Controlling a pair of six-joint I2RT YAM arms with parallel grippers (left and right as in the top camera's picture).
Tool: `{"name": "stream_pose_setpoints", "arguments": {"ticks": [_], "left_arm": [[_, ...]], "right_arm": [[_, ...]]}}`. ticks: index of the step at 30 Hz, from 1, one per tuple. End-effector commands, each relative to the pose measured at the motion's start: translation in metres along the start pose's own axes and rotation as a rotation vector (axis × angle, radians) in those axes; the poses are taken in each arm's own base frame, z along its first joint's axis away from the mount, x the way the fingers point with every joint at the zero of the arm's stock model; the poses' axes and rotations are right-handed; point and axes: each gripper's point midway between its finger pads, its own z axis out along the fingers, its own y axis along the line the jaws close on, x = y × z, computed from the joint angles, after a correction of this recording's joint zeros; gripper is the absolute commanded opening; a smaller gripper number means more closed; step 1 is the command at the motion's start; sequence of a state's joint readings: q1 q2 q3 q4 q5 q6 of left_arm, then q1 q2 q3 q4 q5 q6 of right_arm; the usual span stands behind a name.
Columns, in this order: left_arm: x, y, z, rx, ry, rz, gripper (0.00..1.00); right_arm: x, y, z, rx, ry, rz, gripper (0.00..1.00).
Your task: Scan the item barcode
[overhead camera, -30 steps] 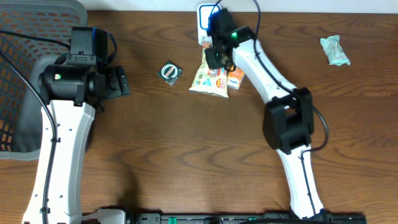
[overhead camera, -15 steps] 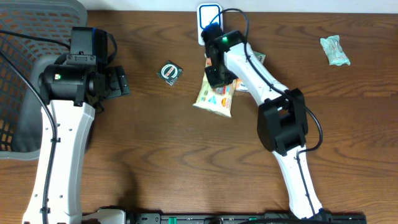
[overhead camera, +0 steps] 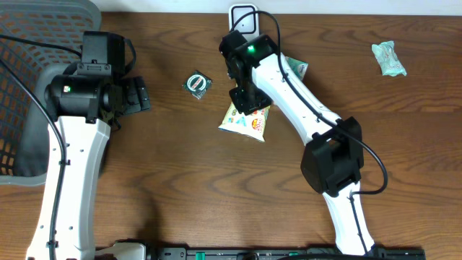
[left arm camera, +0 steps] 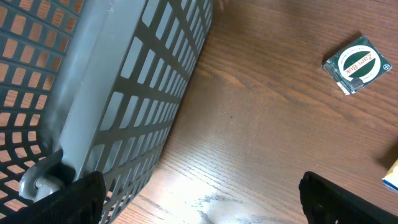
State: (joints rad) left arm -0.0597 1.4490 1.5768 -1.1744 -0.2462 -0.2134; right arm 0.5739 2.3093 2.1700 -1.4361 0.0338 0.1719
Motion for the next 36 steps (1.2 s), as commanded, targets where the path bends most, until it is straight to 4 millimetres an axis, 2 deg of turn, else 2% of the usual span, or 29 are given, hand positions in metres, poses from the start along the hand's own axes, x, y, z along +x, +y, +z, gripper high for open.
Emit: {"name": "stream_pose_setpoints", "arguments": {"ticks": [1,7,9,11,15,19,22,26,28,31,36], "left_arm": [[-0.003,0.005,-0.004,-0.015,-0.016,-0.014,0.98],[-0.003,0.005,-0.004,-0.015,-0.016,-0.014,0.98],[-0.003,0.005,-0.004,-0.015,-0.016,-0.015,0.98],[-0.003,0.005,-0.004,-0.015,-0.016,-0.015,0.98],[-0.003,0.005,-0.004,-0.015,-0.016,-0.015,0.98],[-0.003,0.005,-0.004,-0.015,-0.016,-0.014,0.98],[-0.003,0.005,-0.004,-0.015,-0.016,-0.015,0.98],[-0.003,0.005,-0.004,-0.015,-0.016,-0.014,0.98],[-0.003,0.005,-0.004,-0.015,-0.016,-0.015,0.98],[-0.003,0.005,-0.004,-0.015,-0.016,-0.014,0.98],[-0.003,0.005,-0.004,-0.015,-0.016,-0.014,0.98]], "right_arm": [[0.004,0.006,0.022,0.006,0.030,-0.013,0.28],[0.008,0.015,0.068,-0.013,0.031,-0.010,0.27],[0.015,0.019,0.075,-0.025,0.052,-0.016,0.26],[0.019,0.022,0.075,-0.028,0.068,-0.021,0.18],[0.021,0.021,0.053,-0.027,0.065,-0.025,0.19],[0.011,0.012,0.012,-0.005,0.004,-0.053,0.23],[-0.017,-0.007,-0.023,0.091,-0.145,-0.035,0.25],[-0.052,-0.020,-0.037,0.155,-0.301,-0.002,0.31],[-0.065,-0.023,-0.032,0.152,-0.341,0.014,0.37],[-0.072,-0.029,-0.015,0.156,-0.333,0.033,0.39],[-0.077,-0.036,0.030,0.157,-0.279,0.075,0.44]]}}
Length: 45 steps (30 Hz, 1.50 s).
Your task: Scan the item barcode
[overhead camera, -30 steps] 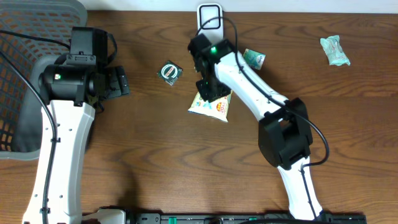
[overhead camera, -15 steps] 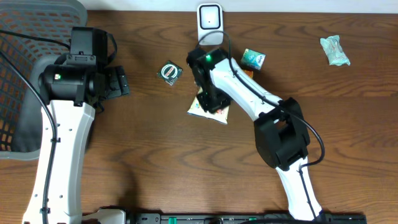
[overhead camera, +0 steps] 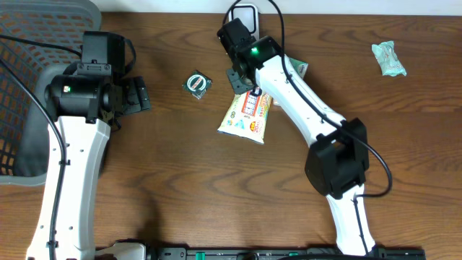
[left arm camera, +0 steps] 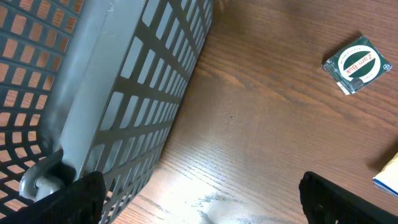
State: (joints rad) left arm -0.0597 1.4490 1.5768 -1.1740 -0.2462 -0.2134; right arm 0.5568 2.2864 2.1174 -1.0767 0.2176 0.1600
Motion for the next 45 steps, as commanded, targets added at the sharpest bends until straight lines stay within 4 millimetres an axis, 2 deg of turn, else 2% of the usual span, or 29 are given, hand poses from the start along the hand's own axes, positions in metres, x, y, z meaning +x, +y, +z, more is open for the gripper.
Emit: {"name": "stream_pose_setpoints", "arguments": {"ticks": [1,6,9,12,17,18,19,24,26,27,31,34,36,42,45], "left_arm": [[-0.003,0.005,-0.004,-0.015,-0.015,-0.014,0.98],[-0.003,0.005,-0.004,-0.015,-0.015,-0.014,0.98],[-0.003,0.005,-0.004,-0.015,-0.015,-0.014,0.98],[-0.003,0.005,-0.004,-0.015,-0.015,-0.014,0.98],[-0.003,0.005,-0.004,-0.015,-0.015,-0.014,0.98],[-0.003,0.005,-0.004,-0.015,-0.015,-0.015,0.98],[-0.003,0.005,-0.004,-0.015,-0.015,-0.015,0.98],[-0.003,0.005,-0.004,-0.015,-0.015,-0.014,0.98],[-0.003,0.005,-0.004,-0.015,-0.015,-0.014,0.98],[-0.003,0.005,-0.004,-0.015,-0.015,-0.015,0.98],[-0.003,0.005,-0.004,-0.015,-0.015,-0.015,0.98],[-0.003,0.005,-0.004,-0.015,-0.015,-0.014,0.98],[-0.003,0.005,-0.004,-0.015,-0.015,-0.014,0.98],[-0.003,0.005,-0.004,-0.015,-0.015,-0.014,0.98],[-0.003,0.005,-0.004,-0.015,-0.015,-0.014,0.98]], "right_arm": [[0.017,-0.003,0.047,0.033,0.078,0.020,0.44],[0.022,0.004,0.087,0.031,0.094,0.011,0.45],[0.023,-0.001,0.088,0.062,0.097,-0.001,0.47],[0.019,-0.006,0.072,0.075,0.092,-0.001,0.51],[0.010,-0.014,0.023,0.068,0.063,0.004,0.58],[0.012,-0.011,0.005,0.054,0.060,-0.004,0.60],[0.014,-0.005,-0.003,0.034,0.066,-0.012,0.61],[0.043,0.035,-0.018,-0.090,0.162,-0.071,0.68],[0.056,0.045,-0.017,-0.088,0.201,-0.100,0.70],[0.060,0.046,-0.015,-0.063,0.209,-0.101,0.75],[0.068,0.041,-0.006,0.171,0.163,-0.049,0.91],[0.074,0.042,-0.001,0.295,0.113,-0.054,0.96],[0.078,0.046,0.004,0.339,0.085,-0.054,0.99],[0.089,0.055,0.028,0.387,0.022,-0.074,0.99],[0.098,0.049,0.042,0.393,0.031,-0.062,0.99]]}}
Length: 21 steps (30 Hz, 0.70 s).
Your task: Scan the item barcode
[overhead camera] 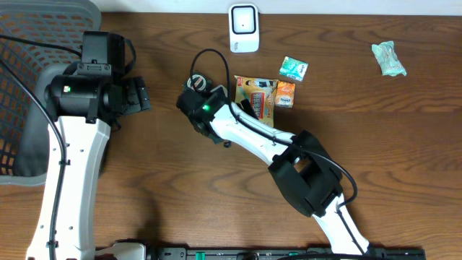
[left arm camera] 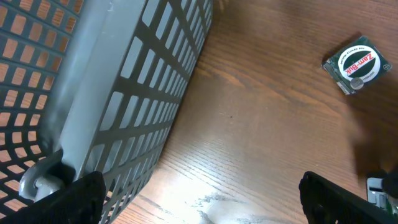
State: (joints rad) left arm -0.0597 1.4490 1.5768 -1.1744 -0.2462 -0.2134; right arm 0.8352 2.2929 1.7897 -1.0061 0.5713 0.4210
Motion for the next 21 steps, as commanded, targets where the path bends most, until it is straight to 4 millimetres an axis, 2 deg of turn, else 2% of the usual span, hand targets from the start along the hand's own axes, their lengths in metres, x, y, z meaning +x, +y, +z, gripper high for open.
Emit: {"name": "stream_pose_setpoints", "arguments": {"ticks": [1,4,7,8,10,13,14,18,21], "left_arm": [[-0.003,0.005,-0.004,-0.015,-0.016,-0.015,0.98],[-0.003,0.005,-0.004,-0.015,-0.016,-0.015,0.98],[-0.003,0.005,-0.004,-0.015,-0.016,-0.014,0.98],[-0.003,0.005,-0.004,-0.015,-0.016,-0.015,0.98],[-0.003,0.005,-0.004,-0.015,-0.016,-0.014,0.98],[-0.003,0.005,-0.004,-0.015,-0.016,-0.015,0.98],[-0.003,0.005,-0.004,-0.015,-0.016,-0.014,0.98],[-0.003,0.005,-0.004,-0.015,-0.016,-0.015,0.98],[-0.003,0.005,-0.004,-0.015,-0.016,-0.015,0.98]], "right_arm": [[0.007,-0.015,0.019,0.074,-0.001,0.041,0.99],[0.015,-0.018,0.032,0.082,0.014,0.048,0.99],[0.023,-0.022,0.040,0.090,0.034,0.039,0.84],[0.024,-0.023,0.041,0.092,0.039,0.039,0.76],[0.026,-0.025,0.043,0.096,0.047,0.039,0.53],[0.025,-0.025,0.042,0.078,0.059,-0.007,0.08],[0.025,-0.025,0.041,0.071,0.063,-0.018,0.01],[0.016,-0.027,0.028,0.035,0.079,-0.009,0.01],[0.006,-0.032,0.012,-0.034,0.105,0.020,0.01]]}}
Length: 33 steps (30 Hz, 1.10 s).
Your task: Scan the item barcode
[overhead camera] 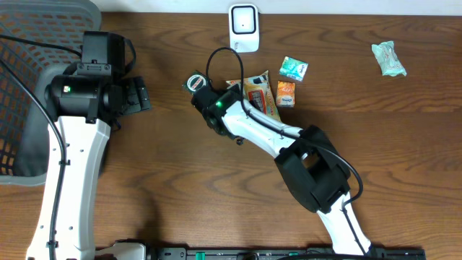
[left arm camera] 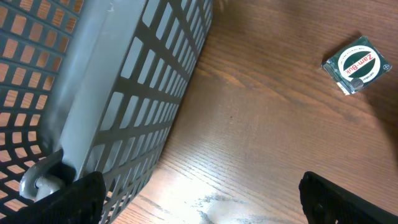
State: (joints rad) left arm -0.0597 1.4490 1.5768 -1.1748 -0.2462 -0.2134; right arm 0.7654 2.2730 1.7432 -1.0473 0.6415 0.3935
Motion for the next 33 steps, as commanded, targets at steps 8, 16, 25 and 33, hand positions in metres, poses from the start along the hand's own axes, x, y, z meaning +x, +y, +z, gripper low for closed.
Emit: {"name": "stream_pose_setpoints", "arguments": {"ticks": [8,16,25,33], "left_arm": [[-0.003,0.005,-0.004,-0.015,-0.016,-0.015,0.98],[-0.003,0.005,-0.004,-0.015,-0.016,-0.014,0.98],[-0.003,0.005,-0.004,-0.015,-0.016,-0.014,0.98],[-0.003,0.005,-0.004,-0.015,-0.016,-0.014,0.98]], "right_arm": [[-0.037,0.008,-0.086,-0.781,0.017,-0.013,0.01],[-0.037,-0.003,-0.147,-1.461,-0.079,-0.083,0.02],[-0.014,-0.009,-0.123,-1.807,-0.074,0.069,0.01],[0.013,-0.025,-0.034,-1.419,0.158,0.236,0.01]]}}
